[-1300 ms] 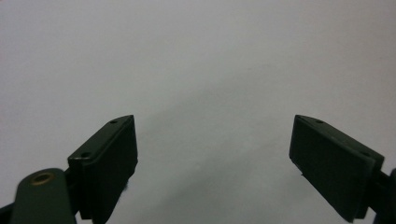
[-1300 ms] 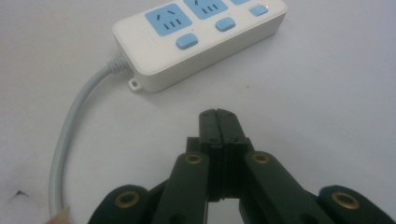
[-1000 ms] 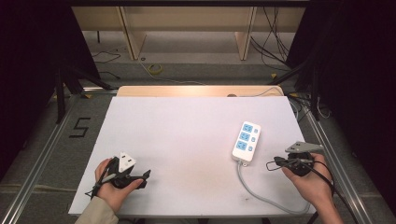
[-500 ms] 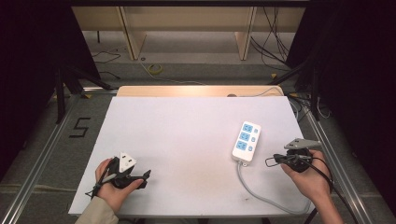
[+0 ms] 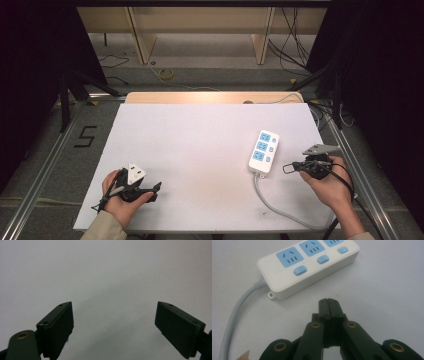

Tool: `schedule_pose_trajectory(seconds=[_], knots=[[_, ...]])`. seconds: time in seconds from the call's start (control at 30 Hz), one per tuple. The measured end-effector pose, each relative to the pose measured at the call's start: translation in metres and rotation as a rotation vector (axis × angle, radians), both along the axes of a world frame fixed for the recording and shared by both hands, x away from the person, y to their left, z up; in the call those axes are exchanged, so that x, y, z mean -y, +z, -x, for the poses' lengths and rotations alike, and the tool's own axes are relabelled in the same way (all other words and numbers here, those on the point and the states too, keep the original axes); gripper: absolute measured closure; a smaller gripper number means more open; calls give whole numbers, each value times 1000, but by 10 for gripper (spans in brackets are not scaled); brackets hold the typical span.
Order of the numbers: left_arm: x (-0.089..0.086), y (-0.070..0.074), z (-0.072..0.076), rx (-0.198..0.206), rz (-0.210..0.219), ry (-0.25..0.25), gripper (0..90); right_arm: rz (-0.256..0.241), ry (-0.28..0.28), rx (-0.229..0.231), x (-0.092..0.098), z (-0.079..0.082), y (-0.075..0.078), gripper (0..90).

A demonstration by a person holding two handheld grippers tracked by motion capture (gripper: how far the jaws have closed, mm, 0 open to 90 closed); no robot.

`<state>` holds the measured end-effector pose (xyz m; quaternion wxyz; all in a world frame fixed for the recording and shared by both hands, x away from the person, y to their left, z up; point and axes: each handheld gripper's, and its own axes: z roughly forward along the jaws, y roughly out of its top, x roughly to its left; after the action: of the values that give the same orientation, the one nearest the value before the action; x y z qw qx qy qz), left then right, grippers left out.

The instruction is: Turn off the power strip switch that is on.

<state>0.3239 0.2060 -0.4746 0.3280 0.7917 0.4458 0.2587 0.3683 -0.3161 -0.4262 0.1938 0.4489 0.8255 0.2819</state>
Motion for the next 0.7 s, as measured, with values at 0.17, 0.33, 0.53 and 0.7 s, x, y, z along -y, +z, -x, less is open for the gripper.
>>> schedule_pose_trajectory(seconds=[0.17,0.33,0.53,0.7], knots=[[0,0,0,0,0,0,150,7,-4,-7,1,-6,0,900],[1,0,0,0,2,1,150,9,-10,-15,2,-10,1,900],[1,0,0,-1,2,1,150,17,-7,-22,1,-15,1,900],[1,-1,0,-2,3,1,150,20,-6,-29,-1,-20,1,900]])
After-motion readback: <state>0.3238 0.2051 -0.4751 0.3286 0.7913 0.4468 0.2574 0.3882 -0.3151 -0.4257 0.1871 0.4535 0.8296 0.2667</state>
